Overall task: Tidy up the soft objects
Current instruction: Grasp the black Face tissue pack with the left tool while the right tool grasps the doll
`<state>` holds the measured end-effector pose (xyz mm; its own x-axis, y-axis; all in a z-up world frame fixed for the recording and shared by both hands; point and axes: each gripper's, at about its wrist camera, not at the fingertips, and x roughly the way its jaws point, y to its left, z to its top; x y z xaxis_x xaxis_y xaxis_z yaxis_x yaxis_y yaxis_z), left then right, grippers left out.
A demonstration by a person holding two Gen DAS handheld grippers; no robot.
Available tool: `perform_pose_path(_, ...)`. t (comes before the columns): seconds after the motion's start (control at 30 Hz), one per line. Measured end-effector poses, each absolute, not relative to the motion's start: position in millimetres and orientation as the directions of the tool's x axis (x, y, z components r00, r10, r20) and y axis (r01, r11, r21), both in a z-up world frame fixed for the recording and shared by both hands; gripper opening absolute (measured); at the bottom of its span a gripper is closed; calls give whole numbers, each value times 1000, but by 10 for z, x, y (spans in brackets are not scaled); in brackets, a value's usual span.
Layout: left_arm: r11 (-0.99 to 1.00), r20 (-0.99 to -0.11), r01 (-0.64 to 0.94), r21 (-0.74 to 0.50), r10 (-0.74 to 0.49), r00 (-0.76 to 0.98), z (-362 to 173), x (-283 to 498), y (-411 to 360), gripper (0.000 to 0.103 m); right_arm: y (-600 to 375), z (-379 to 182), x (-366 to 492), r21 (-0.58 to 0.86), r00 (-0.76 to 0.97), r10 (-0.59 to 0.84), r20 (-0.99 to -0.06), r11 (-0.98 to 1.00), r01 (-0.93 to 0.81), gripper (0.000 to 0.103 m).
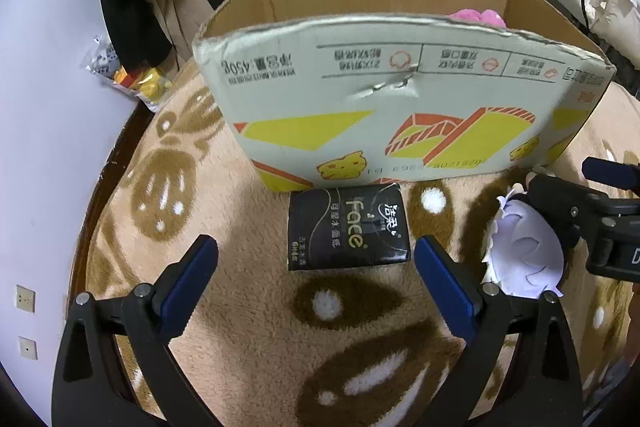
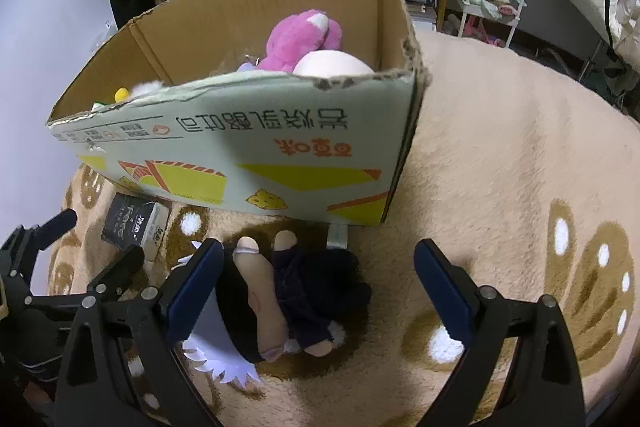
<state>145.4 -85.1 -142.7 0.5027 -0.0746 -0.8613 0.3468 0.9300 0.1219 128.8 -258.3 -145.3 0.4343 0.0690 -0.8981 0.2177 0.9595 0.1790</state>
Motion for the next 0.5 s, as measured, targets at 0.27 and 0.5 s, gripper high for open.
perform_pose_path(0.27,931,-889,358,75,-101,447,-1528,1505,-844,97,-2477,-1535,1335,250,415,159,-896,952,176,100)
perform_pose_path(0.5,929,-897,368,29,-139,420,-1584,1517,-828,67,-2514,-1588,1329,342,400,245,-883,920,193,81)
